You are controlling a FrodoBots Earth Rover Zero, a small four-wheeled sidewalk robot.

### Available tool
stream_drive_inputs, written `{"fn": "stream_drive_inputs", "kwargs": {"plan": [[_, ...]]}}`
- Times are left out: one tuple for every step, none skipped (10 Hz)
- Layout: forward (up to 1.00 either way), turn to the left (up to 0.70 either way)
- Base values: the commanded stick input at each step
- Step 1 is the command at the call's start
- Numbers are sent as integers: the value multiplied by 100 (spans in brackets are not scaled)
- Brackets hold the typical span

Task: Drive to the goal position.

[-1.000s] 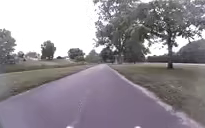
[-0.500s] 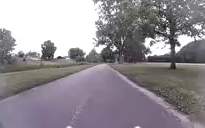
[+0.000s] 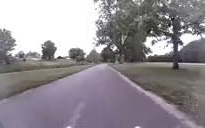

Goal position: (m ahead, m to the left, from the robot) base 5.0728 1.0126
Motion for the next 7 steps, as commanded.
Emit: {"fn": "stream_drive_inputs", "kwargs": {"plan": [[70, 0], [70, 0], [70, 0], [70, 0], [70, 0], [70, 0], [70, 0]]}}
